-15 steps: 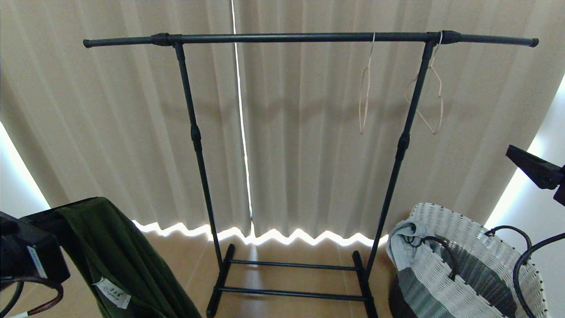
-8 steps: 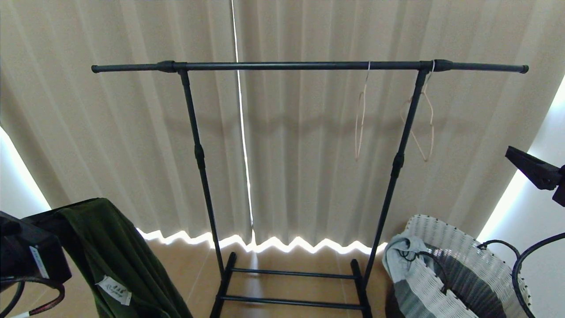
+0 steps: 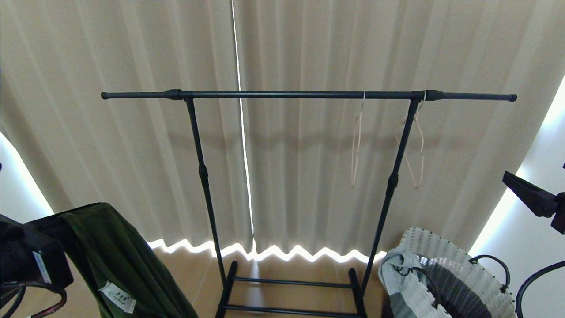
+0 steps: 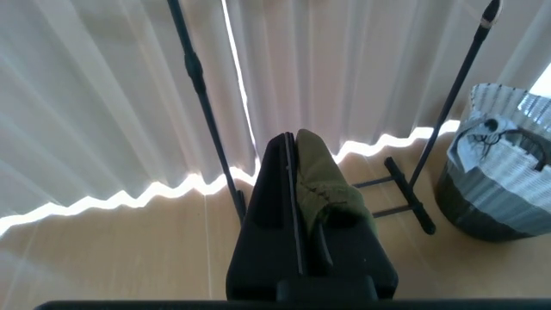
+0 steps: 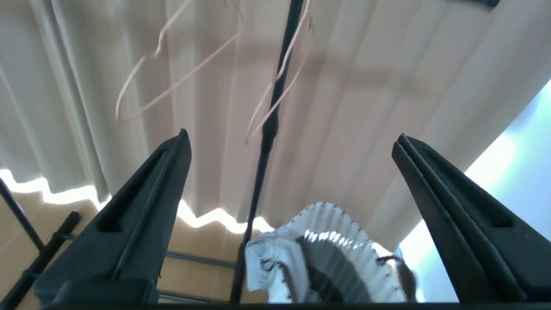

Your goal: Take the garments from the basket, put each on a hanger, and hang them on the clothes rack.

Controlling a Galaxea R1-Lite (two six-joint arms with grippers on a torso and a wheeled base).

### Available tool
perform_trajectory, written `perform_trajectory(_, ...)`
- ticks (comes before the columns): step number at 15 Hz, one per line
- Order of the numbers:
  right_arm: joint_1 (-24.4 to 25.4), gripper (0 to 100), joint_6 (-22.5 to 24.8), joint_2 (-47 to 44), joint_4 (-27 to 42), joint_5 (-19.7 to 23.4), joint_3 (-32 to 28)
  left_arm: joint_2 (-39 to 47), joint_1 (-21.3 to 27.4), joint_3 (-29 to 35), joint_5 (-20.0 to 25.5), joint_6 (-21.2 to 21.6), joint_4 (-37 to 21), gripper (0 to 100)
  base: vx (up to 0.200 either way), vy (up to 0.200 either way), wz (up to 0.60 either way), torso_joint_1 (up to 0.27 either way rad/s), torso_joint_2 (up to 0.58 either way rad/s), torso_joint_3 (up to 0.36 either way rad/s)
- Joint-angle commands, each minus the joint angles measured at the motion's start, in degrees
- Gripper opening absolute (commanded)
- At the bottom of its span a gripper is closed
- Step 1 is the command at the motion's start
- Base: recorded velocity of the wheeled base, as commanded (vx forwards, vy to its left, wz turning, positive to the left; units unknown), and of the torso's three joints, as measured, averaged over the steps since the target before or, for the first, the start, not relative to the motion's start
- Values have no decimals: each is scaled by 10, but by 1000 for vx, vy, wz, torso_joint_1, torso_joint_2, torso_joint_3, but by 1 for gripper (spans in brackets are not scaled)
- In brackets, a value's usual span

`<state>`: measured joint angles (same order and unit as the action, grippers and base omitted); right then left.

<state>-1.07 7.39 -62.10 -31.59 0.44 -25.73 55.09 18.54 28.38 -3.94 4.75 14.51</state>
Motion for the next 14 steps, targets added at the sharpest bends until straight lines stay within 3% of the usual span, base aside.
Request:
perform_trajectory(1,0,100,1,4,0,1,6,2,0,0,0,0,0,0,0,0,0,188,-403,-232)
perform_trajectory(8,-7,100,8,7,18,-4,15,-16,4,-18,2,10,1,0,0,0,0,28,-64,-32)
perform_trajectory(12,-17,100,8,13,64,-4,7,-38,2,-31,53,10,8,0,0,0,0,0,0,0)
perform_trajectory(14,-22,100,8,13,69,-4,7,-38,3,-31,57,8,8,0,0,0,0,0,0,0)
